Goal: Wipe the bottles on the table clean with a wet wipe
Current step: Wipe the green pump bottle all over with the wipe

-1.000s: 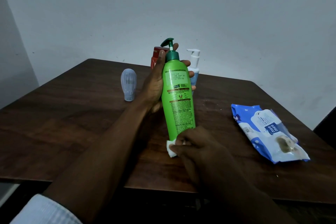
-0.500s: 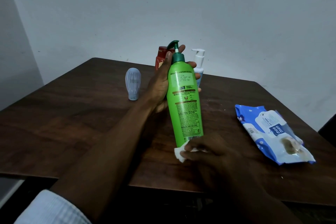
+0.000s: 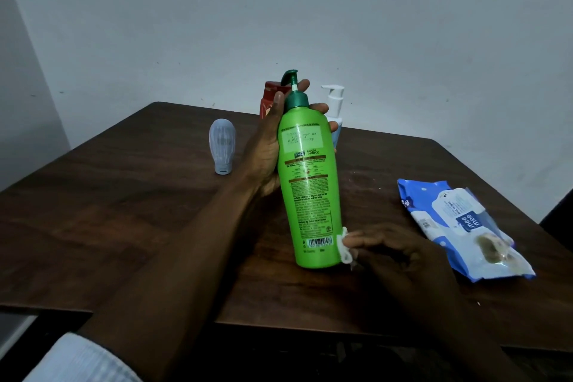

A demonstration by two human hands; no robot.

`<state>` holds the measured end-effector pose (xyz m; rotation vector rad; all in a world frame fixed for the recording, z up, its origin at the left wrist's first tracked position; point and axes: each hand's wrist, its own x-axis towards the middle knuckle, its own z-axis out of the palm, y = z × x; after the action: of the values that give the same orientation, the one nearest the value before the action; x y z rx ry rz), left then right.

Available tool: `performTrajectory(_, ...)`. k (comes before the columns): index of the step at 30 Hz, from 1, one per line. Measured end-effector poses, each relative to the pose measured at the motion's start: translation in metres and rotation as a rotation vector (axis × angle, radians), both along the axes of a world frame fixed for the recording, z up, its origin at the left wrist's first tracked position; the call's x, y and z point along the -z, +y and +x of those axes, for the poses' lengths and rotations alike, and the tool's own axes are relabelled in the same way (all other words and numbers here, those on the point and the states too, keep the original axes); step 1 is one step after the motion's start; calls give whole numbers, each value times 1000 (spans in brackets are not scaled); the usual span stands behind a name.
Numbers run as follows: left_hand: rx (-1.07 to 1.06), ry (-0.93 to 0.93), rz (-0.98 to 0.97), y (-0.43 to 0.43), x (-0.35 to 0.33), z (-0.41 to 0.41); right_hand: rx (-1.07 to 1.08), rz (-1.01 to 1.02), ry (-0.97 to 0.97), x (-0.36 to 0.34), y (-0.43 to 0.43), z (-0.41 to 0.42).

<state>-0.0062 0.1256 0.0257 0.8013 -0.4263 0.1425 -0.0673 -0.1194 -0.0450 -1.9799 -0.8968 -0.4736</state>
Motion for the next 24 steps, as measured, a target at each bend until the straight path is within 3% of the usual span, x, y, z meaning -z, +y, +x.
performTrajectory(8, -25, 1, 34, -8, -4, -6, -87, 194, 93, -60, 45, 14)
performTrajectory(16, -63, 14, 78, -3, -5, -5, -21, 202, 23, -111, 74, 52)
performTrajectory(24, -74, 1, 118, -5, -3, -4, -70, 214, 91, -126, 78, 57)
